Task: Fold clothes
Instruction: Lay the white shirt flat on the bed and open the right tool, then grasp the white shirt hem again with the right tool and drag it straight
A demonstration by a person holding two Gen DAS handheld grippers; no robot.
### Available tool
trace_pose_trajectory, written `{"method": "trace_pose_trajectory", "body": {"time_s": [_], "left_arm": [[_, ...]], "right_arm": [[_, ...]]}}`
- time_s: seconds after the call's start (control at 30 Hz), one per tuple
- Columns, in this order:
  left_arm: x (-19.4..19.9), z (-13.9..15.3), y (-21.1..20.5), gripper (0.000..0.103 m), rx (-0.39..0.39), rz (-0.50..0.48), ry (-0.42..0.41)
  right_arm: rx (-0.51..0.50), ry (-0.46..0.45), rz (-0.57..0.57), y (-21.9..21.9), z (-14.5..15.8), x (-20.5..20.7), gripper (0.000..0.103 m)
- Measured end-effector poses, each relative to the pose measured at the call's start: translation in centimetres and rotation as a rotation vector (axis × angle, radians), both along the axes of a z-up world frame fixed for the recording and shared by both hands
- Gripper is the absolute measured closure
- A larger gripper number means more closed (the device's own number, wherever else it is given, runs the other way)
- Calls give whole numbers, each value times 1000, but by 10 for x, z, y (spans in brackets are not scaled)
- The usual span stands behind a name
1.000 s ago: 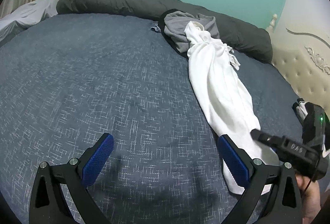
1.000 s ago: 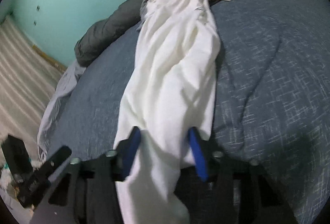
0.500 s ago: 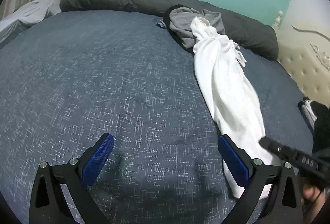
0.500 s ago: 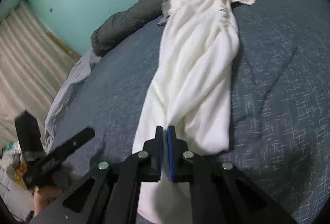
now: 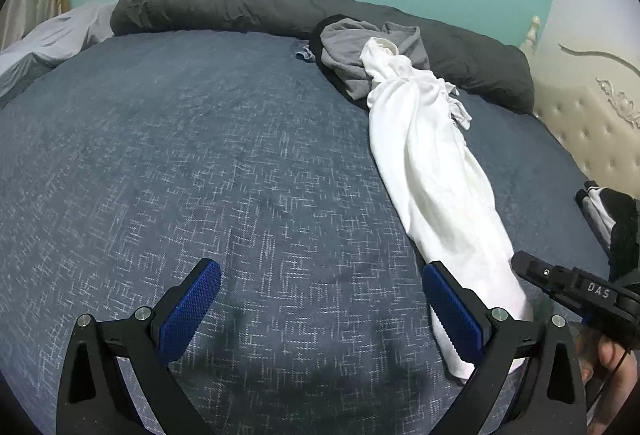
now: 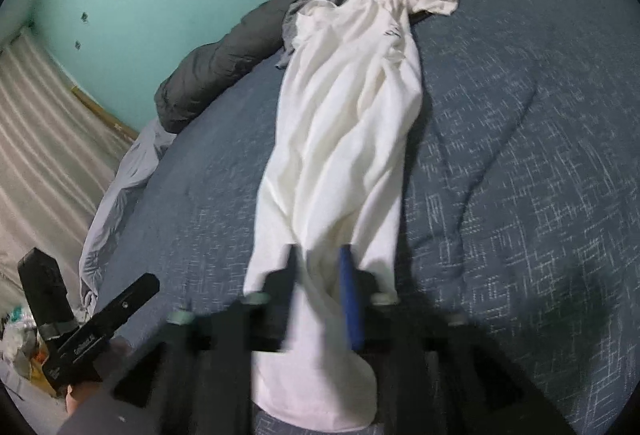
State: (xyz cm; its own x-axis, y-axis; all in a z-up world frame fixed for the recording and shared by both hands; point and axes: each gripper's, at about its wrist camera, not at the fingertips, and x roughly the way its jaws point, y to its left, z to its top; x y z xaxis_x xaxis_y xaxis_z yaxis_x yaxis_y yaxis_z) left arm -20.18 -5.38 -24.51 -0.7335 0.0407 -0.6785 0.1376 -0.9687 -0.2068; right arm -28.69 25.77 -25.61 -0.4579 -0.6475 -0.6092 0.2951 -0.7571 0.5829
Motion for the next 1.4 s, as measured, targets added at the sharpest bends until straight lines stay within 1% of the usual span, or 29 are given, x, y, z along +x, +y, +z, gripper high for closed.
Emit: {"method": "trace_pose_trajectory", "body": {"time_s": [0.2,0.33,0.43,0.47,0.53,0.63,0.77,0.87,0.97,1.1,1.17,1.27,1.37,1.4], "left_arm": [[-3,-2,-6,0,3,20,-6],[-2,0,-8,0,4,21,-5],[1,2,-9,0,-1,11,8],[2,3,-10,0,1,10,13],[3,6,-12,0,8,11,24],[4,7,-17,0,14,13,30],[4,4,-21,0,25,5,11],[3,3,-24,0,35,0,1],[3,3,-26,0,31,5,-2],[3,2,-29,0,37,9,-5],[4,1,-31,0,38,11,-5],[4,1,-33,0,44,14,-6],[5,1,-32,0,46,13,-4],[5,1,-32,0,45,12,-4]], "right_arm": [[7,-2,-12,-2,0,-1,63],[19,-7,-34,2,0,4,57],[23,-17,-54,4,1,13,55],[24,-21,-60,3,1,16,52],[33,-25,-58,1,4,20,49],[75,-8,-72,-4,17,17,47],[154,21,-73,-14,38,1,43],[221,33,-43,-29,46,-17,38],[263,2,-17,-41,45,-37,38],[322,-31,12,-56,37,-60,38],[350,-45,27,-62,31,-69,38],[365,-62,36,-63,22,-78,40],[384,-84,81,-68,11,-80,61],[400,-82,98,-70,8,-79,65]]}}
